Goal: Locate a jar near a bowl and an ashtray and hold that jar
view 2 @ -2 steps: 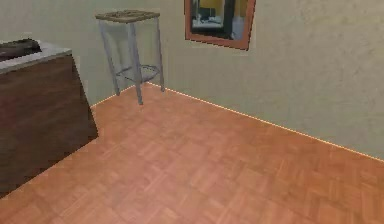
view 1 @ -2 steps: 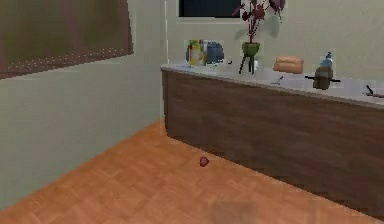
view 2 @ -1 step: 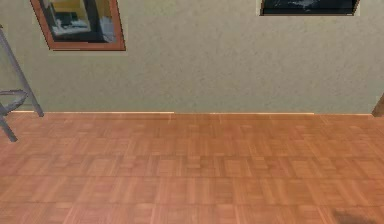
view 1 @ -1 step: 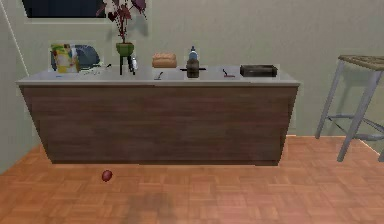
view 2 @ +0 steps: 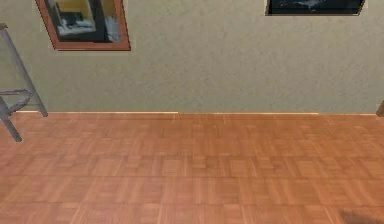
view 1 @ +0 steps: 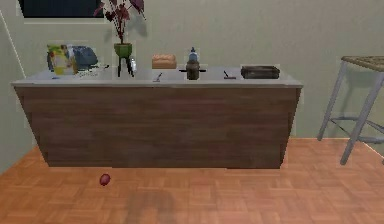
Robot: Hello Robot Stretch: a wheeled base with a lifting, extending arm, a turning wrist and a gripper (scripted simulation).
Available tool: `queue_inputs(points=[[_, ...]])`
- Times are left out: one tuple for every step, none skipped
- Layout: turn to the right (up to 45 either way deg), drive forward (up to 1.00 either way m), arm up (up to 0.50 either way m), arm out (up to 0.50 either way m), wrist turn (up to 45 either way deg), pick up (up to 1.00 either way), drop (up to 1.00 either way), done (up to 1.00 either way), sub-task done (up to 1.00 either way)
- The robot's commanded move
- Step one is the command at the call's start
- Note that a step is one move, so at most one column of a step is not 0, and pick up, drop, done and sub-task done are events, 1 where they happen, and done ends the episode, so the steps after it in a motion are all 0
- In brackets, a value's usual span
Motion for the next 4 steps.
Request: queue_inputs(points=[[-45.0,0.00,0.00,0.00,0.0,0.00,0.00,0.00,0.00],[-42.0,0.00,0.00,0.00,0.0,0.00,0.00,0.00,0.00],[0.0,0.50,0.00,0.00,0.0,0.00,0.00,0.00,0.00],[-24.0,0.00,0.00,0.00,0.0,0.00,0.00,0.00,0.00]])
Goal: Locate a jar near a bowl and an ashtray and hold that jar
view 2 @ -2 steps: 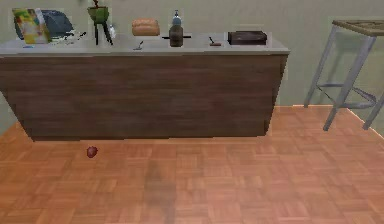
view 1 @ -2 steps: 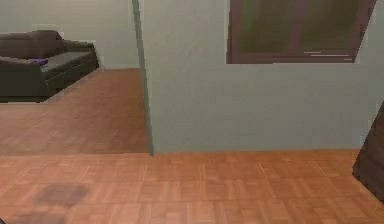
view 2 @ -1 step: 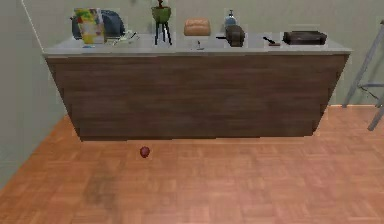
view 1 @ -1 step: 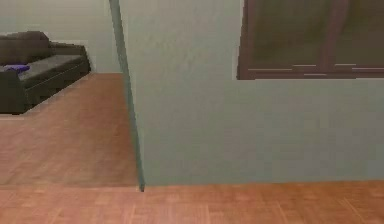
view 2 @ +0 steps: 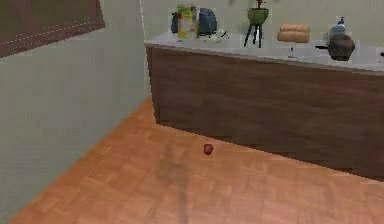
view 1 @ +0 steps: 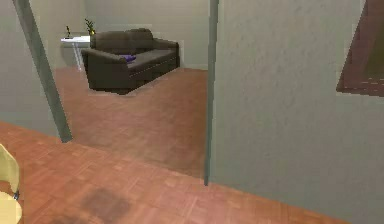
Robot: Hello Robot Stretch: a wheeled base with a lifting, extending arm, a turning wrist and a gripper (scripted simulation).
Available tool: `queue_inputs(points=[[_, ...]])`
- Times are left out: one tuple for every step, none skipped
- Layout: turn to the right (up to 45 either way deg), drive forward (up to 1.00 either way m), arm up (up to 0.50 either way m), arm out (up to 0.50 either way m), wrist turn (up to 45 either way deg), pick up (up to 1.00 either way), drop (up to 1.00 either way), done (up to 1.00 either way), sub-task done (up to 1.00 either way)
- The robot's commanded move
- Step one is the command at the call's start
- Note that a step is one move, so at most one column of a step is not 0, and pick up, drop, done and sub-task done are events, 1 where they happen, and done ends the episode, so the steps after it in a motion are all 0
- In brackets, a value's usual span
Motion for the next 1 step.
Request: queue_inputs(points=[[0.0,0.90,0.00,0.00,0.0,0.00,0.00,0.00,0.00]])
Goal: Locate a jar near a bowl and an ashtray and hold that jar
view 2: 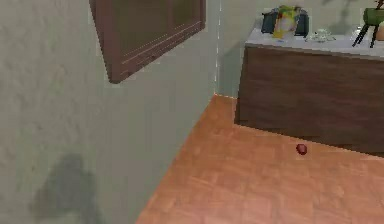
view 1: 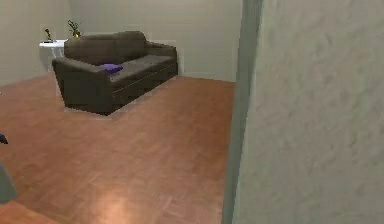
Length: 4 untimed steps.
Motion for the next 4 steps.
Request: queue_inputs(points=[[-33.0,0.00,0.00,0.00,0.0,0.00,0.00,0.00,0.00],[0.0,0.55,0.00,0.00,0.0,0.00,0.00,0.00,0.00],[-3.0,0.00,0.00,0.00,0.0,0.00,0.00,0.00,0.00],[0.0,0.90,0.00,0.00,0.0,0.00,0.00,0.00,0.00]])
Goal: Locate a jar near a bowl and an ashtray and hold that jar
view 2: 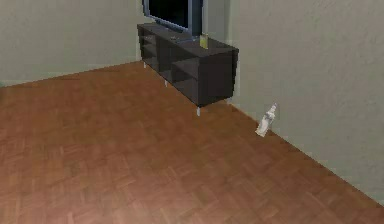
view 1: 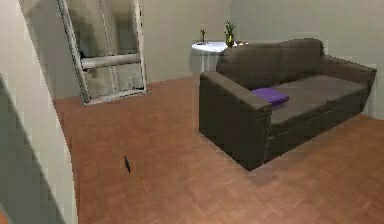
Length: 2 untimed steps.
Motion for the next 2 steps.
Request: queue_inputs(points=[[0.0,1.00,0.00,0.00,0.0,0.00,0.00,0.00,0.00],[-3.0,0.00,0.00,0.00,0.0,0.00,0.00,0.00,0.00]])
